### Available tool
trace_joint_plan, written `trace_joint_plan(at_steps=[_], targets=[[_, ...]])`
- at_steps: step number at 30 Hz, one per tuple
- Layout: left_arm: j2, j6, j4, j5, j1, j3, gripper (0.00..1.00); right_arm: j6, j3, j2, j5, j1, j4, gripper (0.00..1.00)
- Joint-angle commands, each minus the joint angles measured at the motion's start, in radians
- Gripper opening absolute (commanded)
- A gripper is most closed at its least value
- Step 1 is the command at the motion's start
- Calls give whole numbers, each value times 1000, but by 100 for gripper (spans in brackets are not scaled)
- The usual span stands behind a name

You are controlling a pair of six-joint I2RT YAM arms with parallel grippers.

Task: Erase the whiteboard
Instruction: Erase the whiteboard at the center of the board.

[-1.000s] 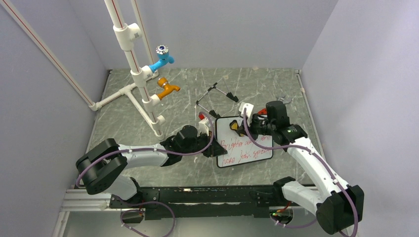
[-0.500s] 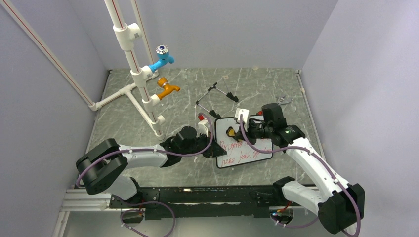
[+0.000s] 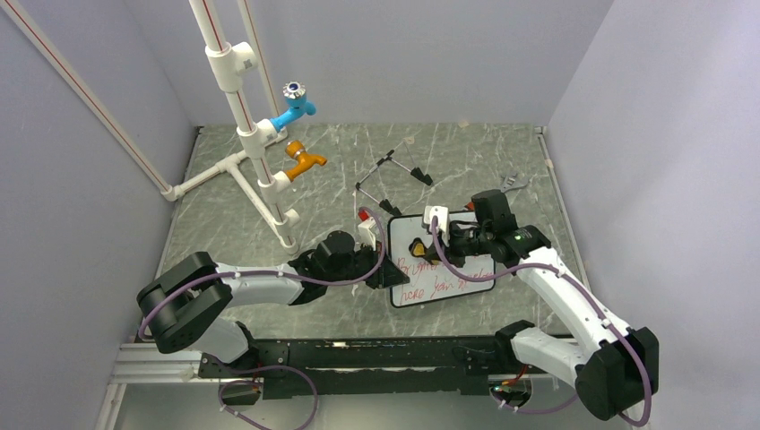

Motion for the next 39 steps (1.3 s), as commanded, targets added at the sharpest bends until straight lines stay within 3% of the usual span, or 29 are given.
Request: trace_joint_plan(at_steps=[1, 7, 12, 18, 25, 33, 39], targets=[[-41, 57, 98, 92, -13, 11, 0, 156, 2, -18, 145, -45, 125, 0], [-36, 52, 111, 95, -12, 6, 0, 129, -14, -25, 117, -80, 105, 0], [-44, 42, 100, 80, -11, 3, 0, -46, -4, 24, -73, -16, -62, 0], [-45, 25, 103, 73, -12, 3, 0, 22, -8, 40, 29, 37, 9, 0], [-34, 23, 110, 77, -11, 4, 0, 227, -8, -33, 208, -86, 178, 0], [-45, 23, 110, 71, -10, -3, 0, 14, -21, 2, -17, -33, 13, 0], [-48, 22, 108, 66, -11, -5, 0, -1, -13, 29, 13, 29, 4, 0]])
